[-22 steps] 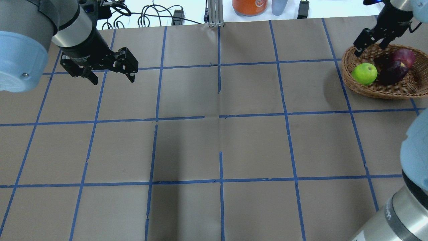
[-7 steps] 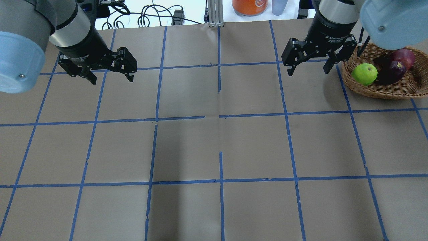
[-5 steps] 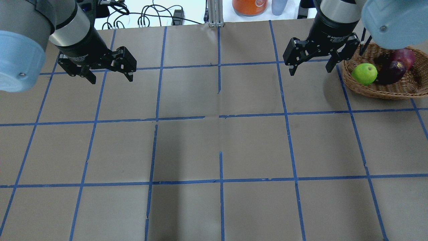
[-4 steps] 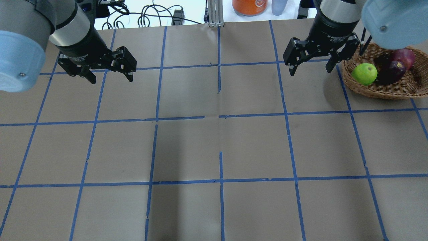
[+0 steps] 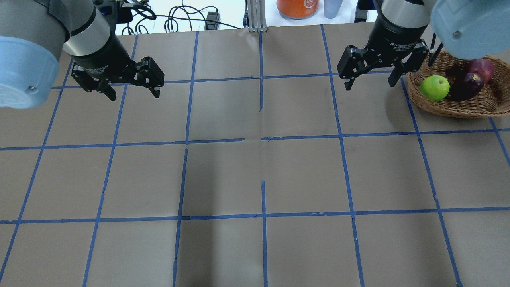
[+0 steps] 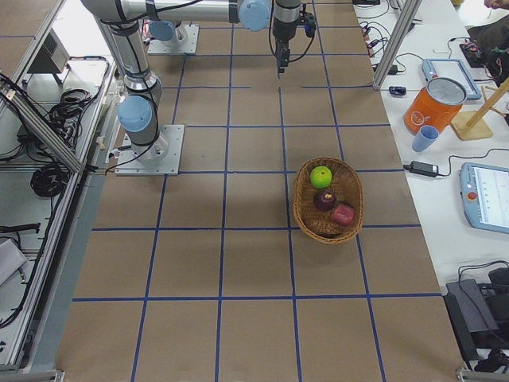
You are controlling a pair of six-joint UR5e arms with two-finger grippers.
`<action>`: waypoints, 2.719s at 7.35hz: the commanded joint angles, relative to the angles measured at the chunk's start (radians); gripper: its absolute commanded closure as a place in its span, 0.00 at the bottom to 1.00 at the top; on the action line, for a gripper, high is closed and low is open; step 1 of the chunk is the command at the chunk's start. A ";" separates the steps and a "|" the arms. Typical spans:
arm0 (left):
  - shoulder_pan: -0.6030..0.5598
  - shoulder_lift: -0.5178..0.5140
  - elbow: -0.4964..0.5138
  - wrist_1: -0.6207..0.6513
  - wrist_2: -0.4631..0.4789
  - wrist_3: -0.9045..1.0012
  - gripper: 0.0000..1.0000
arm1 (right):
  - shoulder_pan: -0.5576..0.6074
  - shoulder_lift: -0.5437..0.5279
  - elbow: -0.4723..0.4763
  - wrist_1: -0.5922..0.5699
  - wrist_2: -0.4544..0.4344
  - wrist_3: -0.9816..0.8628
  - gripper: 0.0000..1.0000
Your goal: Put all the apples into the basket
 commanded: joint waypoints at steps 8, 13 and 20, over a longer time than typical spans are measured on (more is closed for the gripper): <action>-0.002 -0.004 0.000 0.002 -0.004 -0.001 0.00 | 0.000 0.001 0.006 -0.005 0.001 0.001 0.00; -0.003 0.001 -0.005 0.002 -0.001 0.001 0.00 | -0.002 0.001 0.011 -0.008 0.000 -0.002 0.00; 0.004 0.008 0.000 0.001 -0.002 0.002 0.00 | -0.008 0.017 0.016 -0.152 0.015 -0.014 0.00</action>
